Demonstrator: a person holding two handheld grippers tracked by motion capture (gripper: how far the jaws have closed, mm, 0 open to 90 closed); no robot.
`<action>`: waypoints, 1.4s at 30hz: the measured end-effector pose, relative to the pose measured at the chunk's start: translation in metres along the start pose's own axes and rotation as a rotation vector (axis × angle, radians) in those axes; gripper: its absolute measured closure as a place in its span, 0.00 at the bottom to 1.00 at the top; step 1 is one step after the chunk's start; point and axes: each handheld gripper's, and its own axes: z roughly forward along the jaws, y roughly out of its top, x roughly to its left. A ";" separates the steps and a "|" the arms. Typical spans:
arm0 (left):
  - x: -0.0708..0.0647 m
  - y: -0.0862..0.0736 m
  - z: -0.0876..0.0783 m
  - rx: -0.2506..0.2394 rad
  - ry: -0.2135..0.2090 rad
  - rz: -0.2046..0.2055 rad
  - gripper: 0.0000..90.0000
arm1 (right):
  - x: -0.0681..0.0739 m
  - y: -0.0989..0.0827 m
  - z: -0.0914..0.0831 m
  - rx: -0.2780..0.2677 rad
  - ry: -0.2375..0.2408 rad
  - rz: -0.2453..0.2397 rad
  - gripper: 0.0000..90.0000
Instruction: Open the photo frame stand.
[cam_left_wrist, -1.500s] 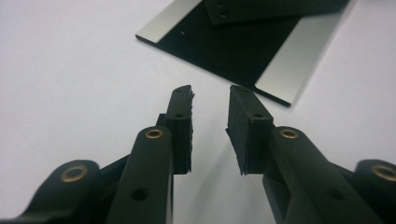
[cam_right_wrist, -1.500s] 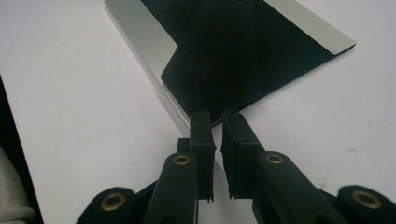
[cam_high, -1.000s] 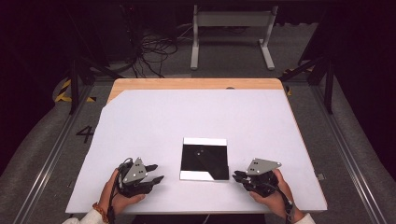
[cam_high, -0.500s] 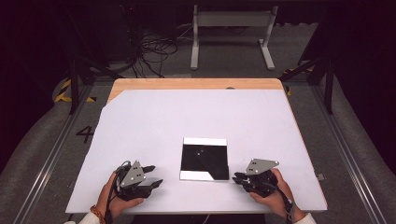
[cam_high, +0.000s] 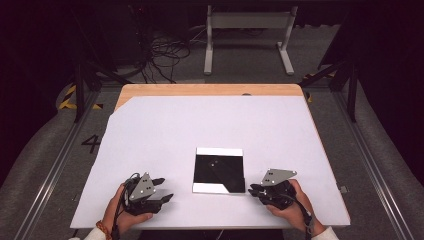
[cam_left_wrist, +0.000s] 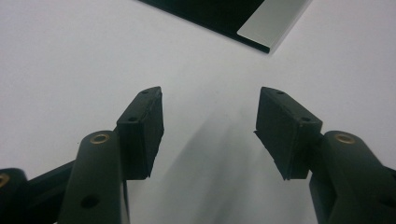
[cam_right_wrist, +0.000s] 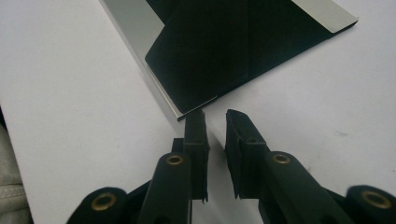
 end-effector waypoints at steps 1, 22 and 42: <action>0.000 0.000 0.000 0.001 0.000 -0.001 0.46 | 0.000 0.000 0.000 0.000 0.002 -0.002 0.88; -0.002 0.005 0.010 0.016 -0.002 0.014 0.40 | 0.009 0.001 -0.003 0.075 0.064 -0.003 0.87; -0.001 0.006 0.016 0.032 -0.012 -0.007 0.38 | 0.007 0.021 0.009 0.157 0.073 -0.006 0.88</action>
